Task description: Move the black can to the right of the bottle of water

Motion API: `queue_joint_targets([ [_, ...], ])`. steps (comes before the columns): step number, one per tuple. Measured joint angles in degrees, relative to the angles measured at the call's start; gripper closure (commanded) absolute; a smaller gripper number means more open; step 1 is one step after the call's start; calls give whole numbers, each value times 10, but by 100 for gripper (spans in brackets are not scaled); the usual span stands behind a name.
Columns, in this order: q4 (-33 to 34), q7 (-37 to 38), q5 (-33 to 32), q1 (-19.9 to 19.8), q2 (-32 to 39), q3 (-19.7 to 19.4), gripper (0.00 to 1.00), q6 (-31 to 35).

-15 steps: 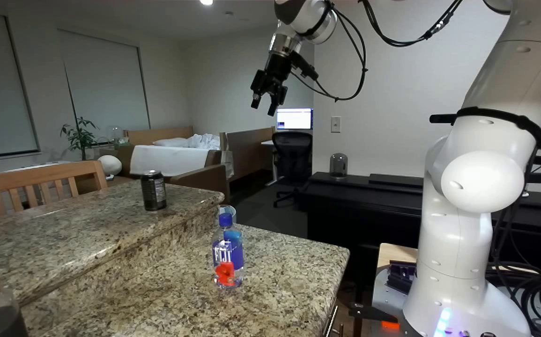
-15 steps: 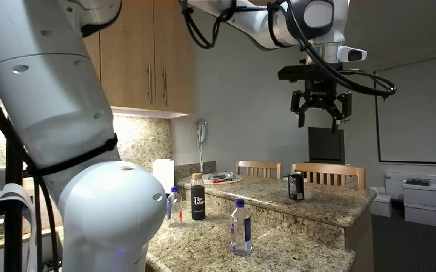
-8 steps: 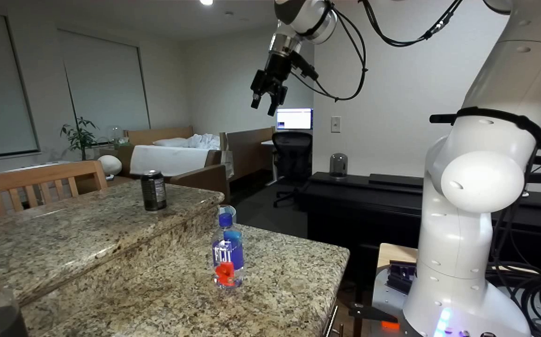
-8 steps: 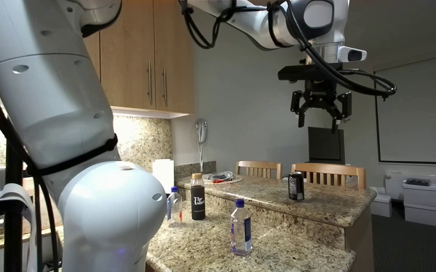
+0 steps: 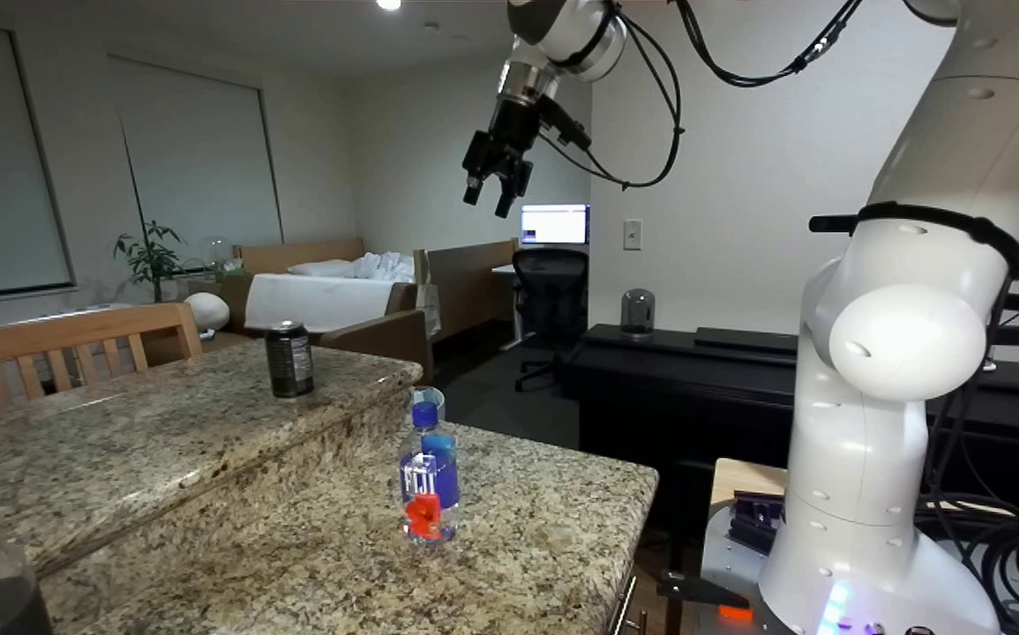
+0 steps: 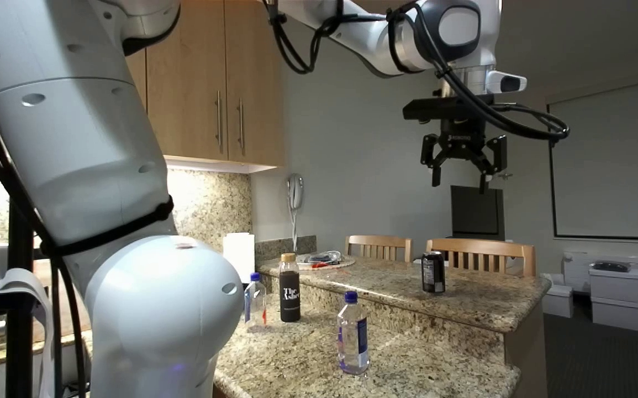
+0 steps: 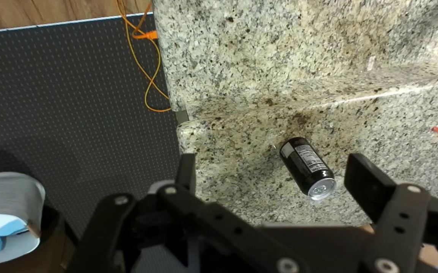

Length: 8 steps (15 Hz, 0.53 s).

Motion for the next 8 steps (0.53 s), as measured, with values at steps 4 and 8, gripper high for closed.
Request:
queue_joint_targets([
  [4, 37, 0, 1, 15, 58, 43, 0, 17],
  [8, 102, 0, 1, 24, 147, 93, 0, 38],
])
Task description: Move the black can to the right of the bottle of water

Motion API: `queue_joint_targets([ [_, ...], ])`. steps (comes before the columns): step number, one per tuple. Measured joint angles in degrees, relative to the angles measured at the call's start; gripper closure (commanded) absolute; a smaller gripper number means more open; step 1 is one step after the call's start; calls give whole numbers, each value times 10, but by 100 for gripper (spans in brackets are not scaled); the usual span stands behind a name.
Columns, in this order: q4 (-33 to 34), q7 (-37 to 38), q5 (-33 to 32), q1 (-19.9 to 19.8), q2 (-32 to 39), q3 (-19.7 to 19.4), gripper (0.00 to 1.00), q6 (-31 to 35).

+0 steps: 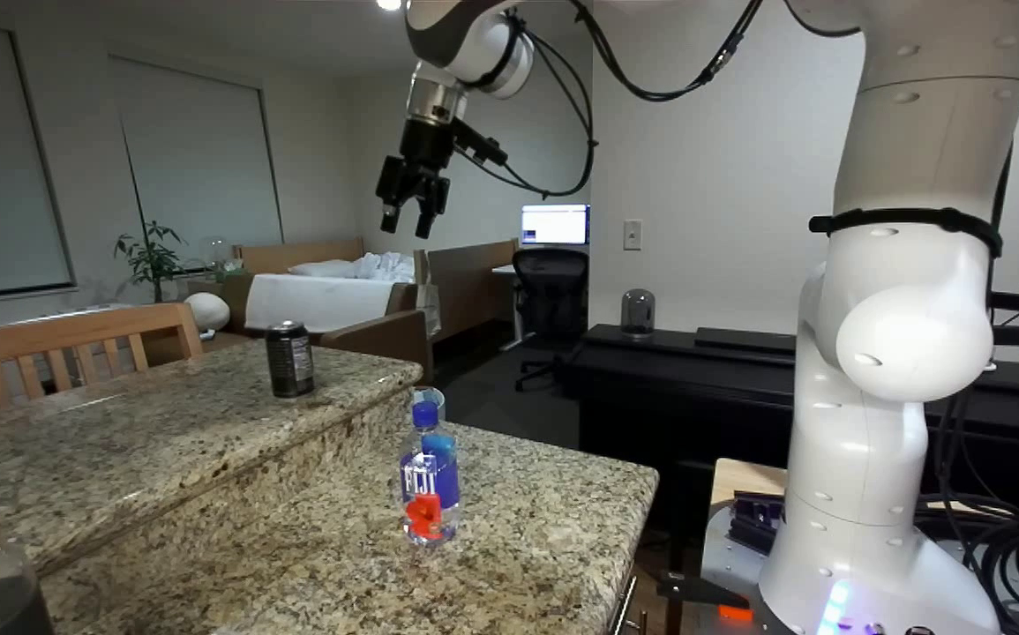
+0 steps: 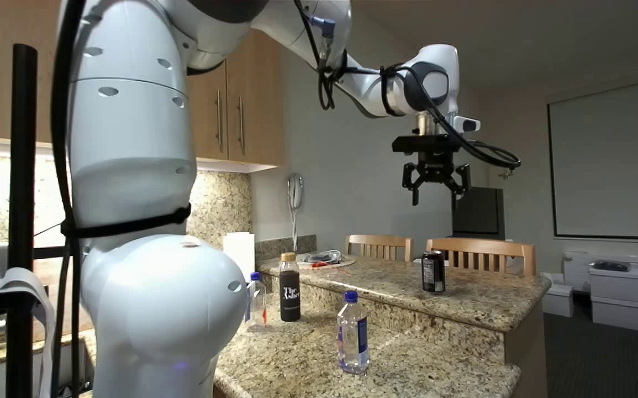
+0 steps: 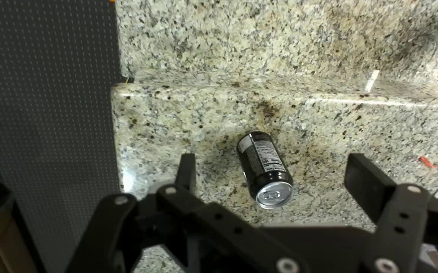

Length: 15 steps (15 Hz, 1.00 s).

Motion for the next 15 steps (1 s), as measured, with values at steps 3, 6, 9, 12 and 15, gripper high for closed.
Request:
queue_joint_targets([
  [3, 57, 0, 0, 2, 66, 35, 0, 2],
  [6, 105, 0, -15, 2, 119, 61, 0, 1],
  [9, 122, 0, -18, 1, 135, 63, 0, -1],
  [12, 124, 0, -17, 0, 136, 66, 0, 3],
  [15, 137, 0, -11, 0, 149, 78, 0, 7],
])
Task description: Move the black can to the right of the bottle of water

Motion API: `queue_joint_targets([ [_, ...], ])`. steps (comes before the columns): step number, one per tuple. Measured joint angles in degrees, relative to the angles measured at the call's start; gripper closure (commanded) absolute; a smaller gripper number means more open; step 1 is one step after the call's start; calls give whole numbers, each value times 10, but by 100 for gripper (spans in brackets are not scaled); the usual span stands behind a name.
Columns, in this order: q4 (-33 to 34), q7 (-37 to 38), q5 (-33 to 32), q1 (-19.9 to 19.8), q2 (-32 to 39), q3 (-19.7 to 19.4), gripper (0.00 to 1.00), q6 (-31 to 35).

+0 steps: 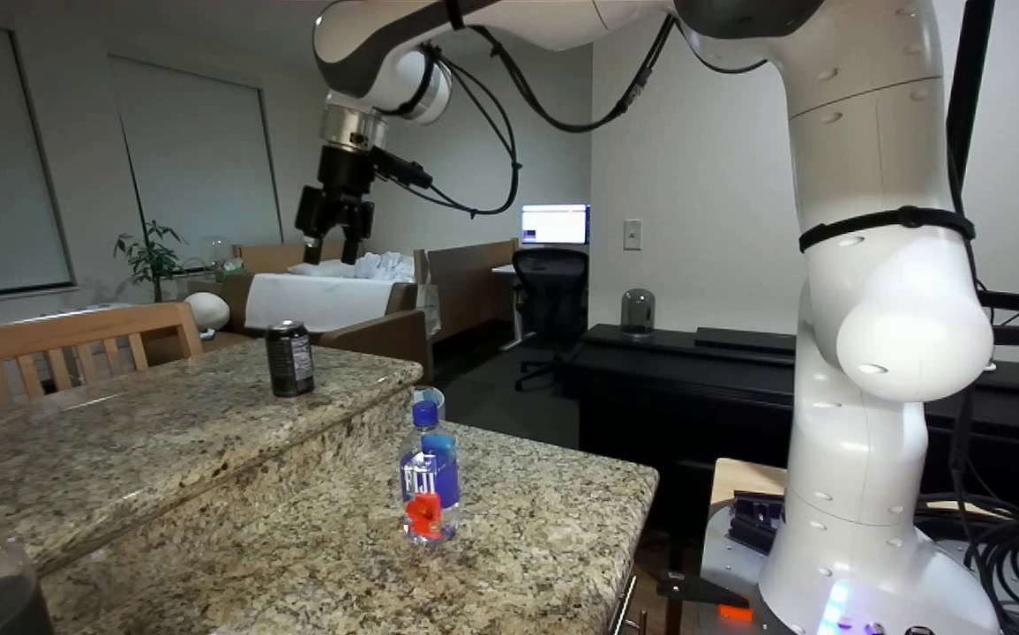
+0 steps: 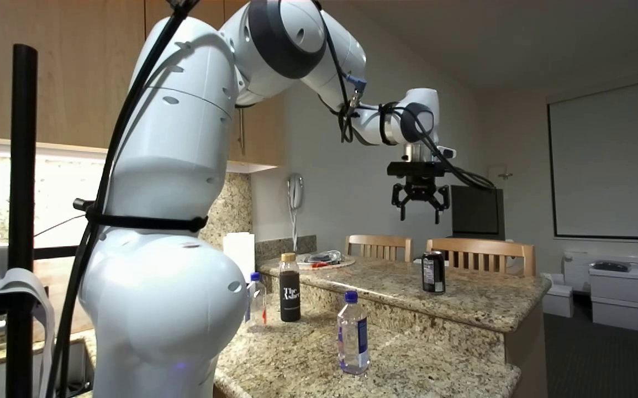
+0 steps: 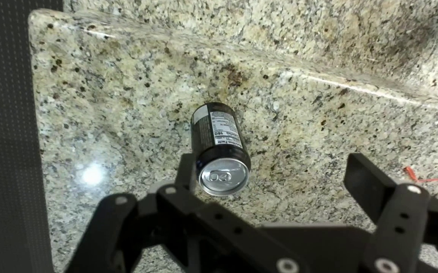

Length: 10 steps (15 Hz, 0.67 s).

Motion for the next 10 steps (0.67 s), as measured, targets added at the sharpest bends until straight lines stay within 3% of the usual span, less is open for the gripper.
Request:
queue_joint_targets([
  [10, 171, 3, -17, 1, 157, 30, 0, -23],
])
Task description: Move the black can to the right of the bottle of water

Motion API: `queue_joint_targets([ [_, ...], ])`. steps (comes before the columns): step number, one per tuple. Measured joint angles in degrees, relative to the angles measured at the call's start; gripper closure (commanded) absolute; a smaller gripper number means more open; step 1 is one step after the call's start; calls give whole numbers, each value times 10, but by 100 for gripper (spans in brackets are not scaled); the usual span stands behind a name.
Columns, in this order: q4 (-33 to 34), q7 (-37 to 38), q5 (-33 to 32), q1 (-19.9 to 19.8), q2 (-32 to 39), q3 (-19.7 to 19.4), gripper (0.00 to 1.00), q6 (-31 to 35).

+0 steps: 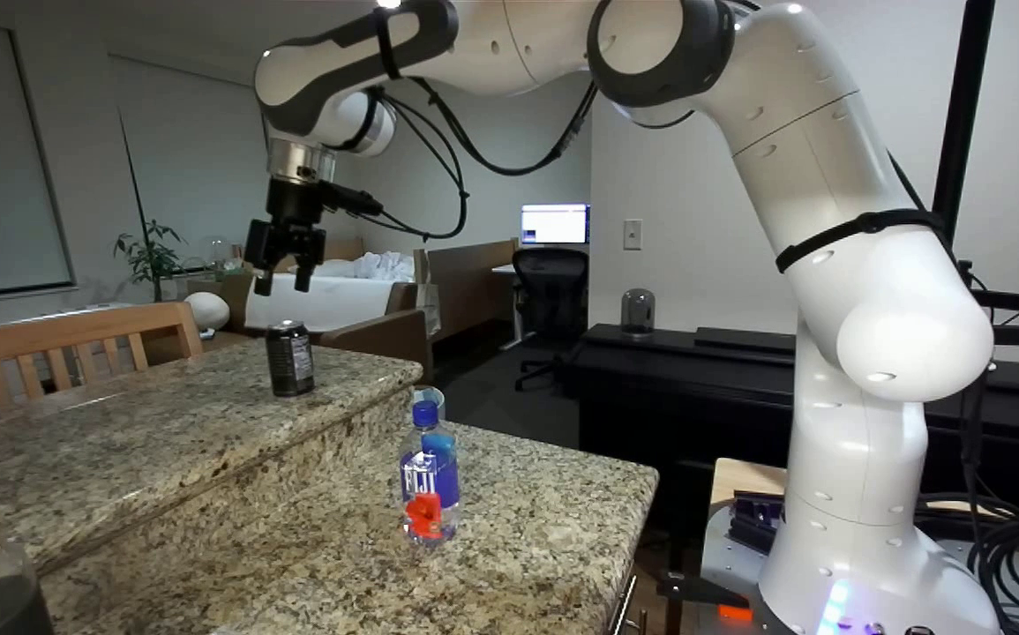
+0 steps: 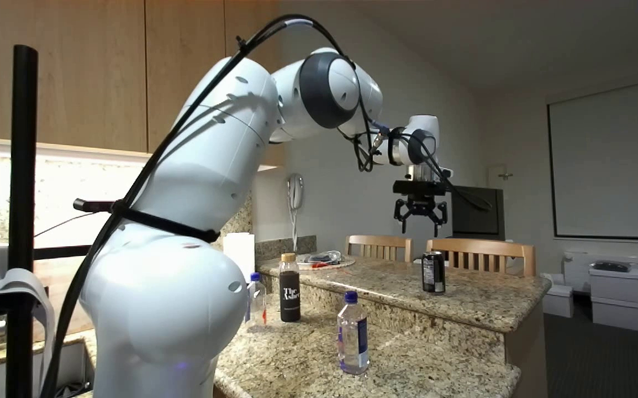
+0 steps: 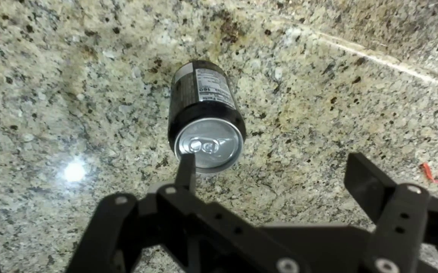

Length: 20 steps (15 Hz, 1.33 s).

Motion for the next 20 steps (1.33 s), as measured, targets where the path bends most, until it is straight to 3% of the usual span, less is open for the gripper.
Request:
queue_joint_targets([
  [10, 154, 19, -72, 13, 116, 0, 0, -96],
  [20, 228, 34, -72, 14, 169, -20, 0, -176],
])
